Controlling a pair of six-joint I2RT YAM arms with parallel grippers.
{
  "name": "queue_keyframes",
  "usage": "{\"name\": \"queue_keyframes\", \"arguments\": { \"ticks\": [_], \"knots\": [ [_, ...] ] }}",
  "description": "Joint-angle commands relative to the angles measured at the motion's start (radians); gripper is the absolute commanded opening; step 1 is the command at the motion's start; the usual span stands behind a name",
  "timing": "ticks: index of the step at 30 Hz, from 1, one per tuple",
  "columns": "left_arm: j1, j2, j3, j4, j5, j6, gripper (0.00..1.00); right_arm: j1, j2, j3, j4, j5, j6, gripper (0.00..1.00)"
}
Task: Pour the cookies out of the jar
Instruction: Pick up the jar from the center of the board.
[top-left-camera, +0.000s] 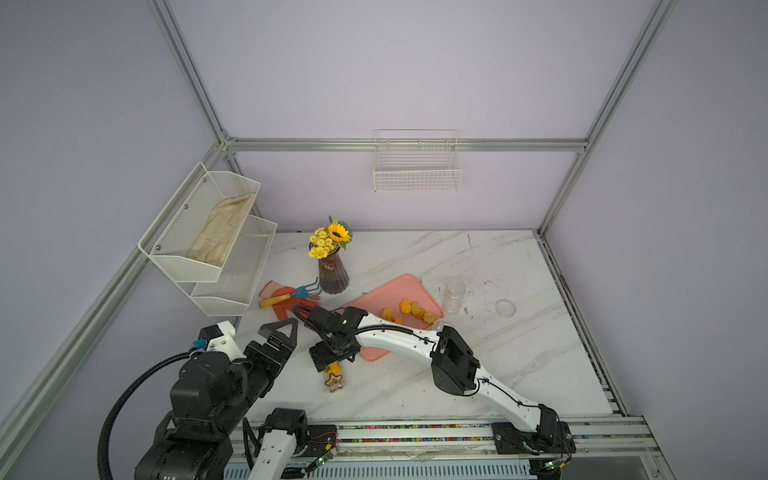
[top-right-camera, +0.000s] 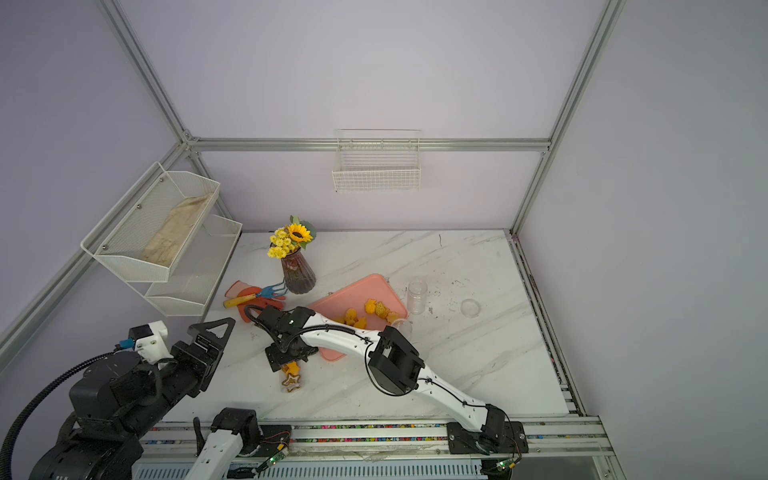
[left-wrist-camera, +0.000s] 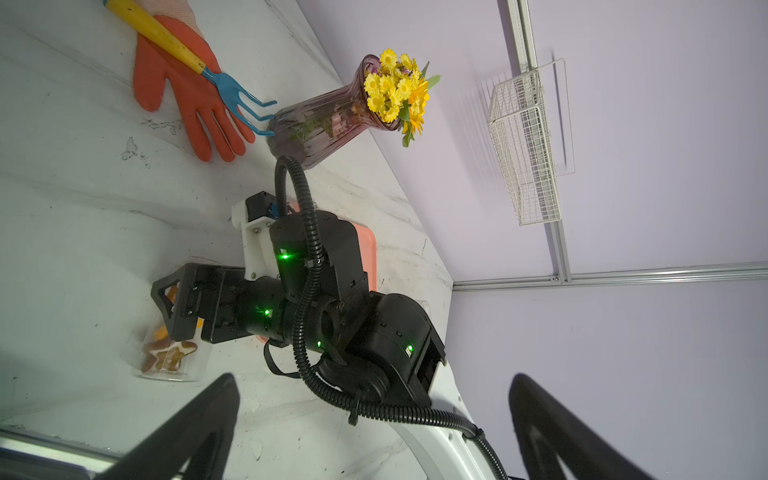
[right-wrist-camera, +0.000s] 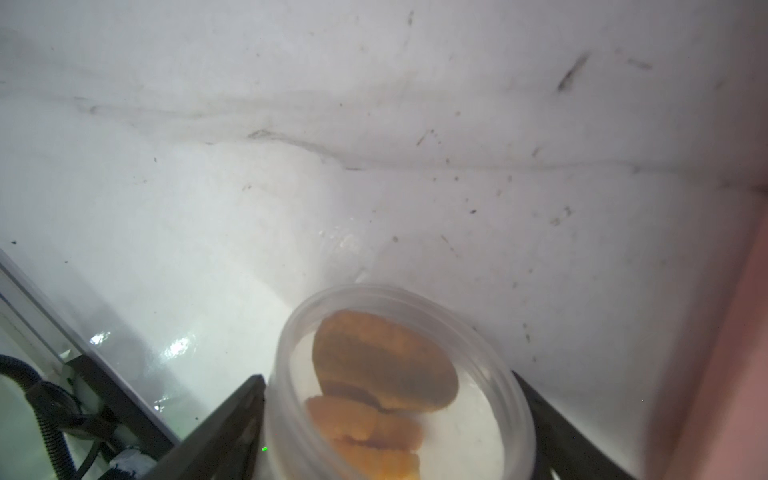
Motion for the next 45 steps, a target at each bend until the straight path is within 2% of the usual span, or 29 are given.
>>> {"name": "queue_keyframes", "arguments": {
  "ticks": [1,6,13,23,34,40,45],
  "knots": [
    [-0.009,-0.005,0.057,0.009,-0.016,-0.008,1.00,0.006,0.000,0.008,-0.022,0.010,0.015,0.80],
    [-0.013,-0.004,0.057,0.011,-0.015,-0.008,1.00,0.007,-0.025,-0.020,0.015,-0.019,0.027,0.72],
    [-0.015,-0.010,0.052,0.008,-0.018,-0.008,1.00,0.004,-0.065,-0.050,0.038,-0.044,0.026,0.71],
    [-0.014,-0.023,0.032,0.011,-0.013,-0.025,1.00,-0.048,-0.188,-0.196,0.147,-0.148,0.076,0.71],
    [-0.014,0.010,-0.037,0.058,0.081,-0.032,1.00,-0.170,-0.364,-0.488,0.426,-0.294,0.222,0.71],
    [-0.015,0.025,-0.092,0.097,0.126,-0.027,1.00,-0.242,-0.455,-0.579,0.488,-0.330,0.255,0.71],
    [-0.015,0.041,-0.176,0.180,0.209,-0.054,1.00,-0.307,-0.549,-0.629,0.482,-0.344,0.280,0.71]
  ]
}}
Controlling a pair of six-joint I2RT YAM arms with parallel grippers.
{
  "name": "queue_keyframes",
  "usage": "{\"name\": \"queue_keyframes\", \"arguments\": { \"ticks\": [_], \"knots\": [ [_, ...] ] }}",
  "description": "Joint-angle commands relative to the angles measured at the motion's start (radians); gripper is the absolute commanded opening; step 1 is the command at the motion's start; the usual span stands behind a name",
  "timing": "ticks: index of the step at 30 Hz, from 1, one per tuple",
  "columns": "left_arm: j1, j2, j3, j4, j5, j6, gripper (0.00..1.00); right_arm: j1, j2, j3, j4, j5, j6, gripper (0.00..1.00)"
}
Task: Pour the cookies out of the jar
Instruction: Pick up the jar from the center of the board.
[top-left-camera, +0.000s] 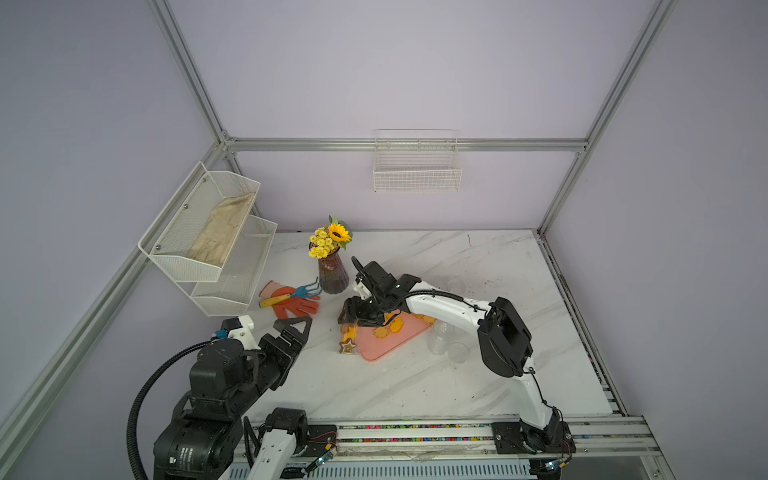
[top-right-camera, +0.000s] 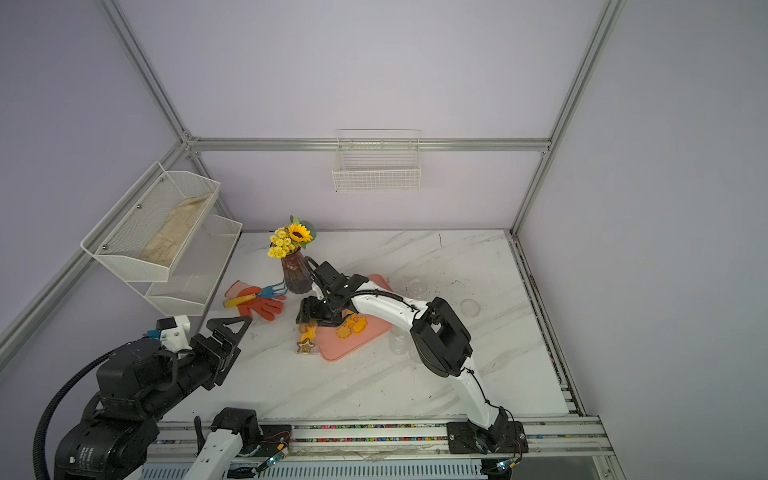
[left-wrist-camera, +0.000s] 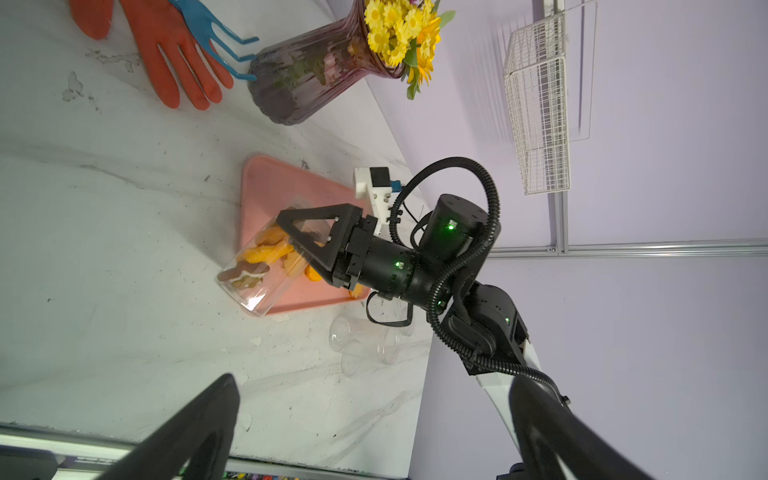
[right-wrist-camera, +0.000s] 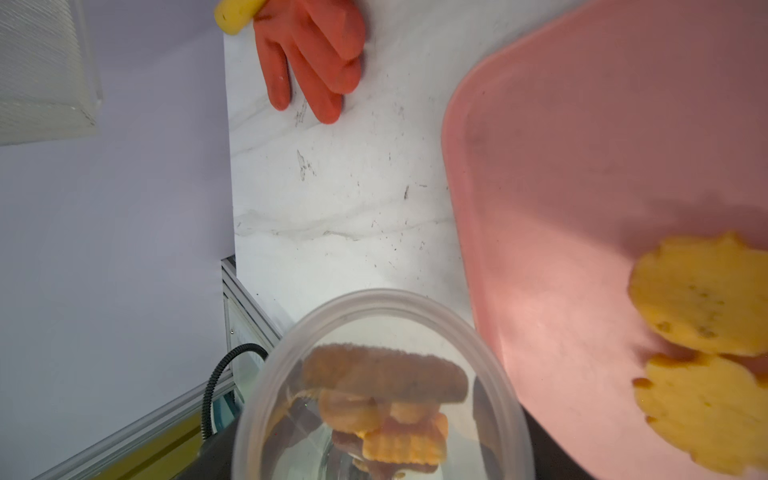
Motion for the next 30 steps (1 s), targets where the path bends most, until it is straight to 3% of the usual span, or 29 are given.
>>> {"name": "queue_keyframes", "arguments": {
  "ticks": [1,12,23,30],
  "knots": [
    [-0.005,0.027,-0.079,0.118,0.093,-0.024,1.00,-0.039,-0.111,-0.025,0.035,-0.032,0.049,0.71],
    [-0.014,0.099,-0.331,0.559,0.309,-0.184,1.00,-0.250,-0.347,-0.136,0.022,-0.107,0.146,0.71],
    [-0.233,0.363,-0.378,1.002,0.258,-0.280,1.00,-0.440,-0.517,-0.264,0.025,-0.143,0.235,0.71],
    [-0.264,0.487,-0.352,1.149,0.292,-0.275,1.00,-0.476,-0.571,-0.302,0.040,-0.143,0.243,0.71]
  ]
}}
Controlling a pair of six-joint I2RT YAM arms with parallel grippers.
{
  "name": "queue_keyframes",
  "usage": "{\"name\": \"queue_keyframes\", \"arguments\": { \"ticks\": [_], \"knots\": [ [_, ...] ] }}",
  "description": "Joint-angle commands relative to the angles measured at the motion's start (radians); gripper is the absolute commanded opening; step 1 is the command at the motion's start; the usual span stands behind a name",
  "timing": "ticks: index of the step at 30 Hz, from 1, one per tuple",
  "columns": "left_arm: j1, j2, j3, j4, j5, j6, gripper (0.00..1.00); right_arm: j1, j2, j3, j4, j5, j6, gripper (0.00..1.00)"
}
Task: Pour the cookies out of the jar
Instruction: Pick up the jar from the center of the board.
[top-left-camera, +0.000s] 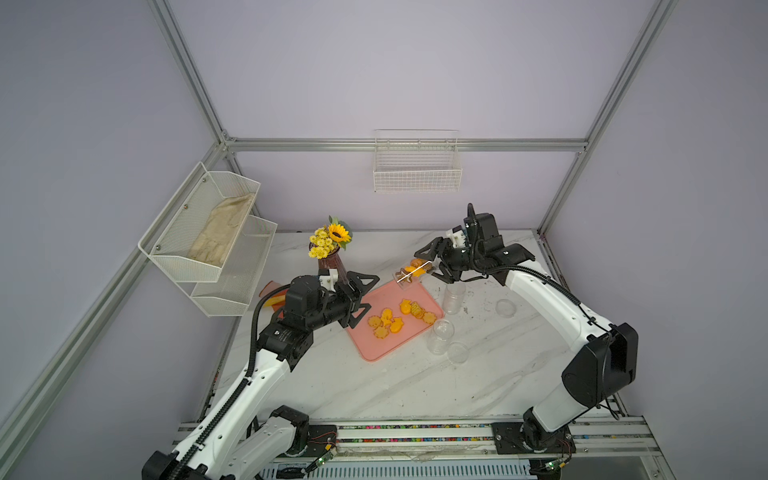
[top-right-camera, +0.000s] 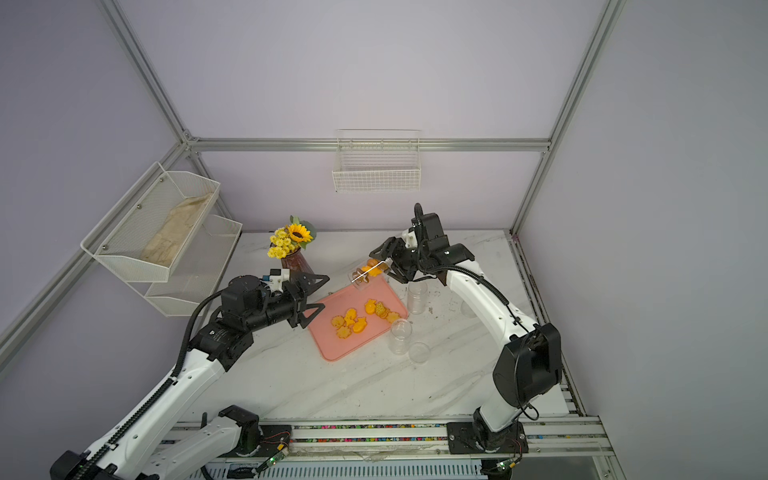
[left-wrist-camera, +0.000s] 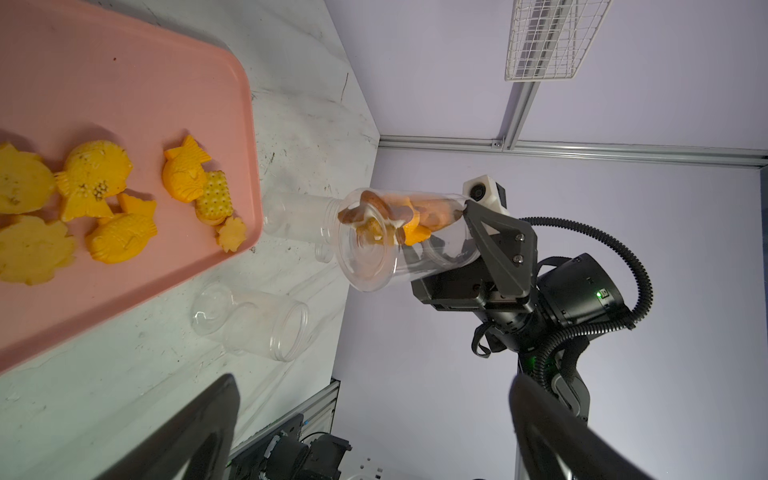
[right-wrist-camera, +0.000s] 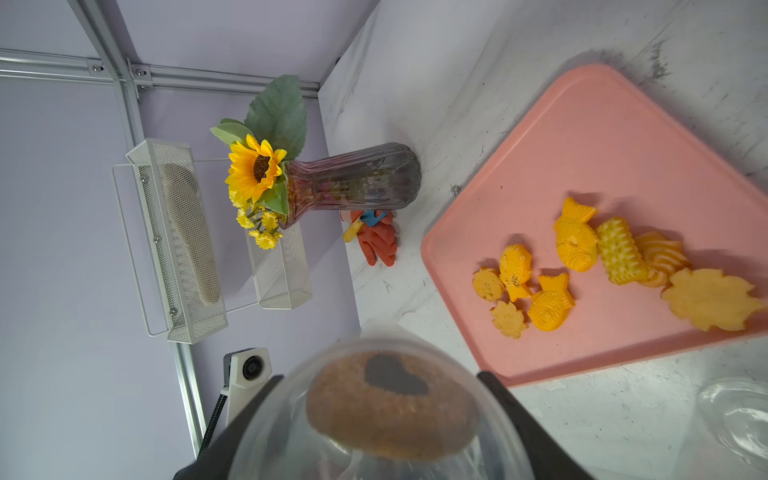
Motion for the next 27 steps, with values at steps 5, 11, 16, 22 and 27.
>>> {"name": "queue_keyframes", "arguments": {
  "ticks": [5,11,16,22,27],
  "knots": [
    [-0.007,0.048,-0.023,0.243,0.099,-0.018,1.00,-0.020,-0.069,-0.022,0.046,-0.039,0.037,0.71],
    [-0.007,0.063,-0.012,0.218,0.150,0.011,1.00,-0.045,-0.111,-0.039,0.060,-0.077,0.060,0.70],
    [-0.005,0.032,-0.024,0.205,0.144,0.027,1.00,-0.070,-0.144,-0.082,0.121,-0.142,0.102,0.70],
    [0.005,0.047,0.009,0.243,0.242,0.049,1.00,-0.118,-0.167,-0.076,0.190,-0.261,0.156,0.70],
    [0.007,0.109,0.105,0.238,0.401,0.076,1.00,-0.166,-0.178,-0.018,0.218,-0.324,0.208,0.70]
  ]
}}
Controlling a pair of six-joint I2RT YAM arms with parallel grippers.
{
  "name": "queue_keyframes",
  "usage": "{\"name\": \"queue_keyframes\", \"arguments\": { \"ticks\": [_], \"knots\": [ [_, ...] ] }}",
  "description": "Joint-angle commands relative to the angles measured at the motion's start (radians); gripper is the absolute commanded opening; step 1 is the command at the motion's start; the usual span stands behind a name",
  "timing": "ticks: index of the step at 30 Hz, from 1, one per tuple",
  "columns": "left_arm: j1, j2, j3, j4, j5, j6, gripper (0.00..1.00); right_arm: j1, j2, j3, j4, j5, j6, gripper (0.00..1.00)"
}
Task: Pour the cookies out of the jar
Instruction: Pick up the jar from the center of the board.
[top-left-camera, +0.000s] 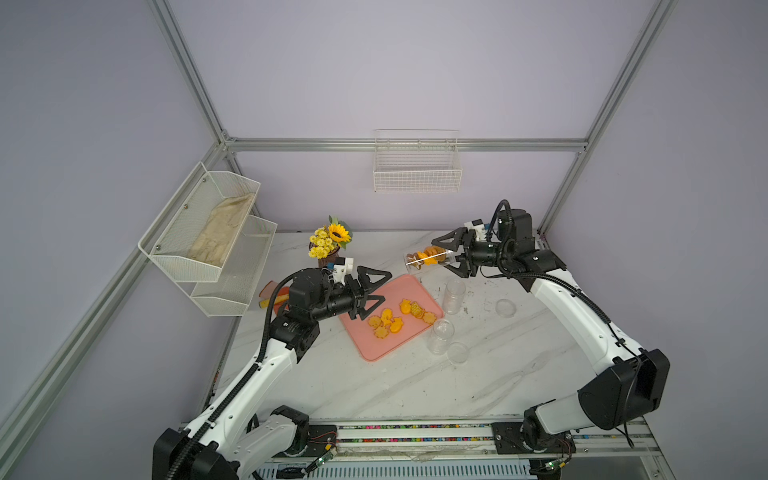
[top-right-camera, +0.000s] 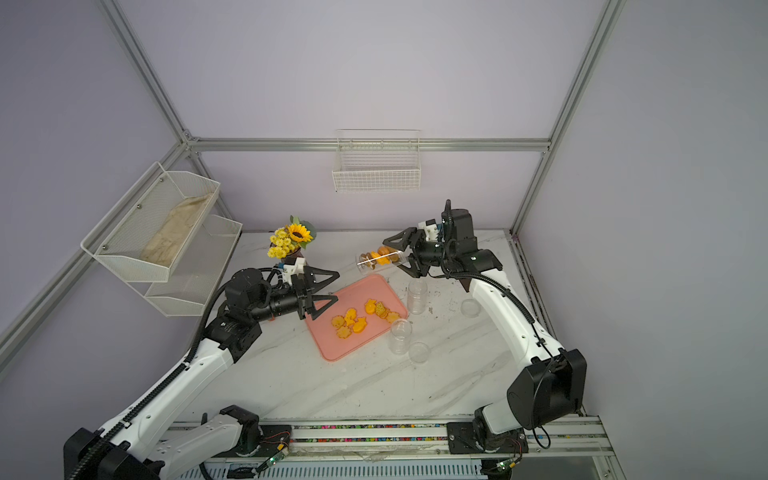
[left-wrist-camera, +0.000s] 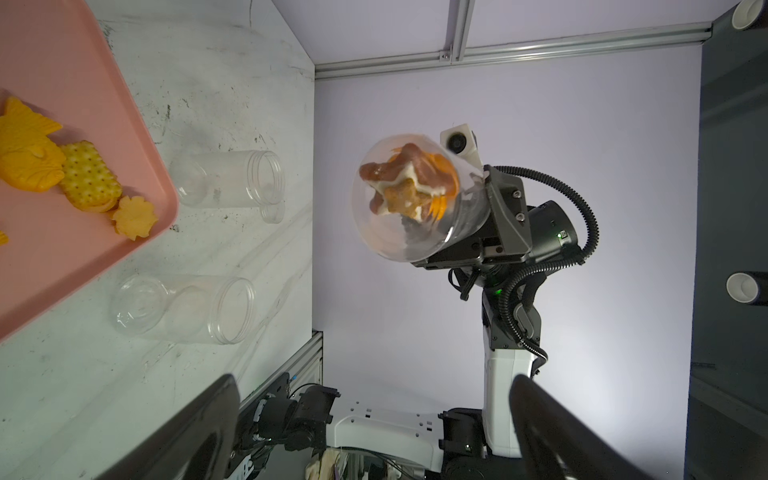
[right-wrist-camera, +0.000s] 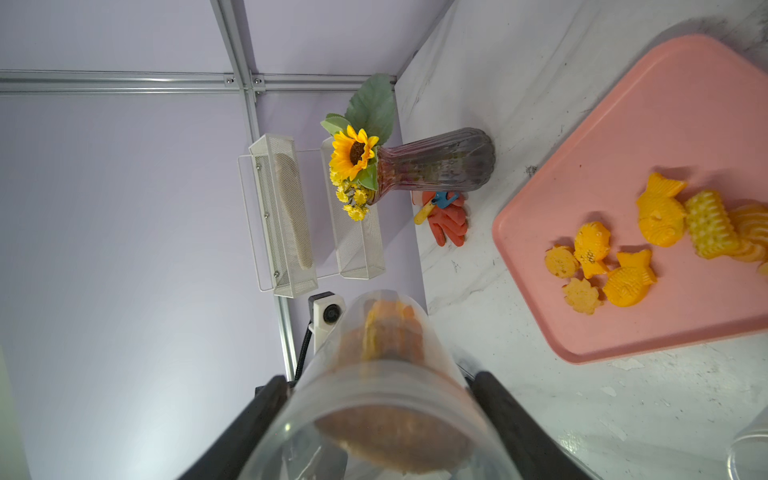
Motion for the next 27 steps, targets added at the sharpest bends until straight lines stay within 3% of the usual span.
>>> {"name": "queue_keyframes", "arguments": {
  "ticks": [1,9,14,27],
  "knots": [
    [0.005,0.027,0.122,0.038,0.149,0.046,1.00,-0.031,-0.044,0.061,0.083,-0.081,0.071,0.70],
    [0.001,0.042,0.219,0.098,0.255,0.034,1.00,-0.057,-0.056,0.124,0.120,-0.113,0.139,0.70],
    [-0.007,0.060,0.213,0.331,0.280,-0.113,1.00,-0.056,-0.089,0.068,0.254,-0.121,0.258,0.70],
    [-0.045,0.129,0.339,0.327,0.317,-0.143,1.00,-0.057,-0.165,0.038,0.291,-0.153,0.326,0.70]
  ]
}}
